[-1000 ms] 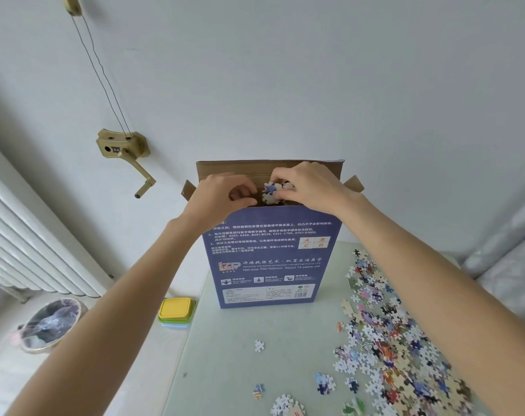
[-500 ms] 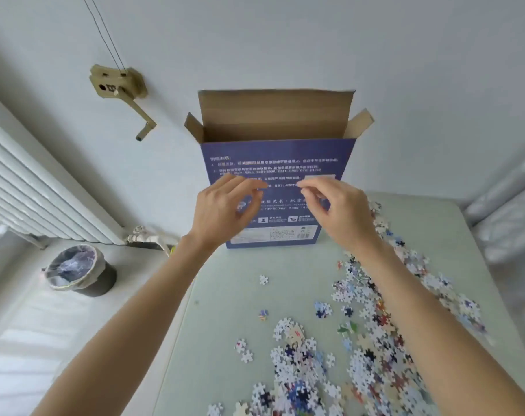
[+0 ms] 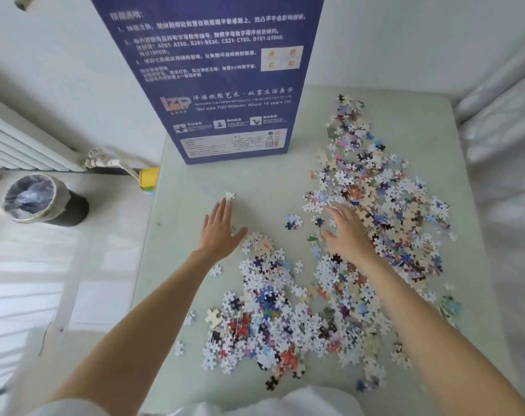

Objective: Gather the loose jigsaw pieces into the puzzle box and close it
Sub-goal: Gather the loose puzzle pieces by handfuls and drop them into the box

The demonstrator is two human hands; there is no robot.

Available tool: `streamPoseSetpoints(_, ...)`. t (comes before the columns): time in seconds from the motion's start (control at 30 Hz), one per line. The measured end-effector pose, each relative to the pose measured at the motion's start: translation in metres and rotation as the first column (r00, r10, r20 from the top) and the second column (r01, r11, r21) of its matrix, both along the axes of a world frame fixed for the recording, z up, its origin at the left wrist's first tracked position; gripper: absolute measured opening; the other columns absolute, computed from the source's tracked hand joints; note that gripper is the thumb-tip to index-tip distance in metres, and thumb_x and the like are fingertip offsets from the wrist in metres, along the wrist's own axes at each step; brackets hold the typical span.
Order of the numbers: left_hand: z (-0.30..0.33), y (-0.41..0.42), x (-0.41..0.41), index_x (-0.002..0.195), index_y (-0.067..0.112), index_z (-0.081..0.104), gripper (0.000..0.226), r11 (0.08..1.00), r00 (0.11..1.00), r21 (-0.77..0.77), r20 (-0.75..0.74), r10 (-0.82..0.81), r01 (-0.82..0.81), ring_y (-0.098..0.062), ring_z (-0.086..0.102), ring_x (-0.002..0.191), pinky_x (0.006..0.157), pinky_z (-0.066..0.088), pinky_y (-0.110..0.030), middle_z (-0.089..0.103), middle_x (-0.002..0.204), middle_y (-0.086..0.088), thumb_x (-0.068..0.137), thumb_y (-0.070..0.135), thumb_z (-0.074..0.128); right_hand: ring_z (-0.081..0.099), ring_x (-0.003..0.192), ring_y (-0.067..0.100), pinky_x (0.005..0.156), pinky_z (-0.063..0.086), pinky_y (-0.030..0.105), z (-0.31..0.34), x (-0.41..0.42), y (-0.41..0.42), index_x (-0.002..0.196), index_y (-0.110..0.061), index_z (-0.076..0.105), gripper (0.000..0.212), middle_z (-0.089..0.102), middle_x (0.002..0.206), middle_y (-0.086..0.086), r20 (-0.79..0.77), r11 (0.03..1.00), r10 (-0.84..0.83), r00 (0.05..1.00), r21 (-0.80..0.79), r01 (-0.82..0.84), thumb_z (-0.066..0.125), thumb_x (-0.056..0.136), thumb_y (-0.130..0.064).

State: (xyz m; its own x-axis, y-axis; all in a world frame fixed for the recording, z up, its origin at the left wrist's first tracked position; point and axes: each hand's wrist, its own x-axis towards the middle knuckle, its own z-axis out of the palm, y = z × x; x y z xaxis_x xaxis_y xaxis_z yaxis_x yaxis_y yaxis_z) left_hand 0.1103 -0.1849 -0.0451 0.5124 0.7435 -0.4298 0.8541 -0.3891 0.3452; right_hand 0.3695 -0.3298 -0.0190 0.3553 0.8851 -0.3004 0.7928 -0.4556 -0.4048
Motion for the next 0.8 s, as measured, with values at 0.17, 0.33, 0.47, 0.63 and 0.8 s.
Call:
streamPoseSetpoints(0.17, -0.015, -0.007, 0.012, 0.149, 0.015, -0.005, 0.077, 1.000, 0.999, 0.004, -0.040, -0.009, 0.010, -0.014, -0.012, 0.144, 0.117, -0.004, -0.035, -0.012, 0.156, 0.001, 0.094, 0.056, 0.031, 0.005, 0.143, 0.032, 0.116, 0.010, 0.050, -0.018, 0.030, 0.020, 0.145, -0.024, 0.025, 0.063, 0.011, 0.156, 0.010, 0.060, 0.993, -0.073, 0.996, -0.086, 0.078, 0.054, 0.091, -0.035)
streamPoseSetpoints(0.33, -0.006, -0.021, 0.014, 0.146, 0.020, 0.025, 0.060, 0.980, 0.988, 0.158, 0.069, -0.136, 0.123, -0.014, 0.021, 0.141, 0.117, 0.011, -0.035, 0.027, 0.151, 0.007, 0.094, 0.046, 0.041, -0.006, 0.142, 0.035, 0.113, 0.002, 0.056, -0.032, 0.019, 0.051, 0.147, -0.031, 0.015, 0.065, -0.002, 0.157, 0.004, 0.103, 0.976, -0.061, 0.993, -0.201, 0.080, 0.045, 0.092, -0.049)
streamPoseSetpoints(0.47, 0.005, -0.014, 0.018, 0.129, 0.022, 0.048, 0.037, 0.984, 0.978, 0.142, 0.160, -0.131, 0.108, -0.014, 0.047, 0.122, 0.107, 0.028, -0.031, 0.060, 0.123, 0.007, 0.094, 0.034, 0.046, -0.012, 0.142, 0.033, 0.111, -0.003, 0.059, -0.037, -0.020, 0.048, 0.146, -0.033, 0.016, 0.062, -0.009, 0.157, 0.000, 0.093, 0.984, 0.077, 0.993, -0.165, -0.061, 0.042, 0.092, -0.050)
streamPoseSetpoints(0.63, 0.004, -0.019, 0.009, 0.145, 0.019, 0.027, 0.063, 0.975, 0.975, 0.061, 0.051, -0.216, 0.212, -0.021, 0.020, 0.138, 0.113, 0.024, -0.039, 0.023, 0.152, -0.001, 0.091, 0.040, 0.051, -0.014, 0.142, 0.023, 0.113, 0.002, 0.060, -0.037, -0.086, 0.003, 0.146, -0.032, 0.017, 0.060, -0.011, 0.155, -0.004, 0.049, 0.943, 0.319, 0.947, -0.120, -0.311, 0.037, 0.093, -0.050)
streamPoseSetpoints(0.8, 0.011, -0.059, -0.003, 0.143, 0.021, 0.032, 0.056, 0.947, 0.946, -0.012, 0.041, -0.321, 0.322, -0.017, 0.024, 0.136, 0.109, 0.035, -0.038, 0.025, 0.150, 0.001, 0.092, 0.038, 0.049, 0.002, 0.143, 0.015, 0.117, -0.002, 0.042, -0.023, -0.117, -0.038, 0.141, -0.030, 0.033, 0.047, 0.012, 0.155, -0.009, -0.123, 0.925, 0.370, 0.921, -0.041, -0.377, 0.042, 0.096, -0.035)
